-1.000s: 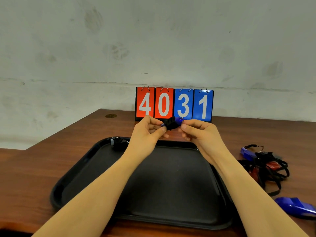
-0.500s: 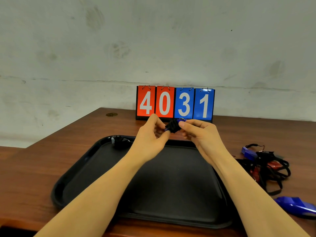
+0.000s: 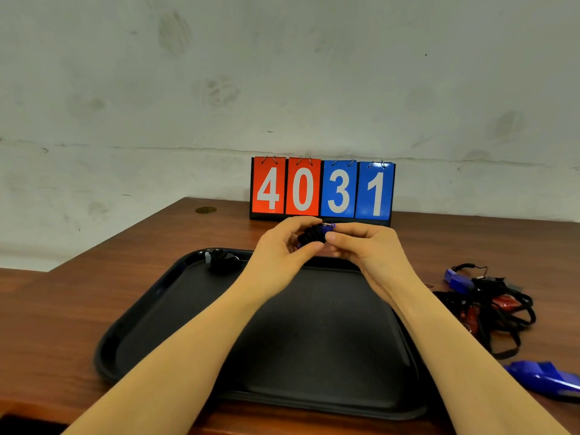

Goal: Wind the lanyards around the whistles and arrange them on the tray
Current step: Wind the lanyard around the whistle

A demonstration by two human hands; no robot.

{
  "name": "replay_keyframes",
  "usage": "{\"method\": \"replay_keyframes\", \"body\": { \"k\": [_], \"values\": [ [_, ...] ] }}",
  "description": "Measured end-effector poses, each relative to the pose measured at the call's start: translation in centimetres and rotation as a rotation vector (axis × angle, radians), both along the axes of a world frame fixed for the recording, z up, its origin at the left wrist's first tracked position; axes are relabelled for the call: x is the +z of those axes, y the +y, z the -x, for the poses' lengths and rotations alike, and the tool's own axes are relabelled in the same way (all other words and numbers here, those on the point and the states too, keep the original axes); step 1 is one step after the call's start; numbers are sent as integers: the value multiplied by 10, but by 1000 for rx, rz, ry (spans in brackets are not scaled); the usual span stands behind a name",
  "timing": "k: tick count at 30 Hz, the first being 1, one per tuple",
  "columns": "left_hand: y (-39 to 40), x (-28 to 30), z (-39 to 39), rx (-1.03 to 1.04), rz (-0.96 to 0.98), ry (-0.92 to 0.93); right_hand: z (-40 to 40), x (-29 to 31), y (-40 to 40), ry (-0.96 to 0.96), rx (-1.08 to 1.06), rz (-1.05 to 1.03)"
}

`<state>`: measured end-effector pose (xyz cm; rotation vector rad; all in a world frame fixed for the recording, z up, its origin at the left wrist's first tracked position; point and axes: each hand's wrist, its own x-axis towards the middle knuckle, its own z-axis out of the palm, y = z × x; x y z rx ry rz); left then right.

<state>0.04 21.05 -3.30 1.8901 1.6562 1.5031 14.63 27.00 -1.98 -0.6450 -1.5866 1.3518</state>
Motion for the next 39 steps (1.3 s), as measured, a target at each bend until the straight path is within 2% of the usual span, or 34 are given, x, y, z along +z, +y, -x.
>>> {"method": "replay_keyframes", "body": {
  "k": [5,10,16,22,30,34,39],
  "values": [
    [0,-2,0,38,-28,27,3,-2,1,-48,-90,12],
    [-1,-1,0,57,-49,49,7,-4,0,-141,-185,-122],
    [-2,-1,-1,56,-44,63,6,-1,-2,-132,-173,-172],
    [-2,-1,2,72,-39,82,6,-3,-2,-201,-160,-247],
    [1,-5,2,47,-85,143,5,-6,1,-365,-253,-610],
    [1,-6,2,4,-53,152,5,-7,2,-371,-219,-608],
    [2,-7,3,-74,-9,66,5,-9,1,-354,-199,-620]
  ]
}}
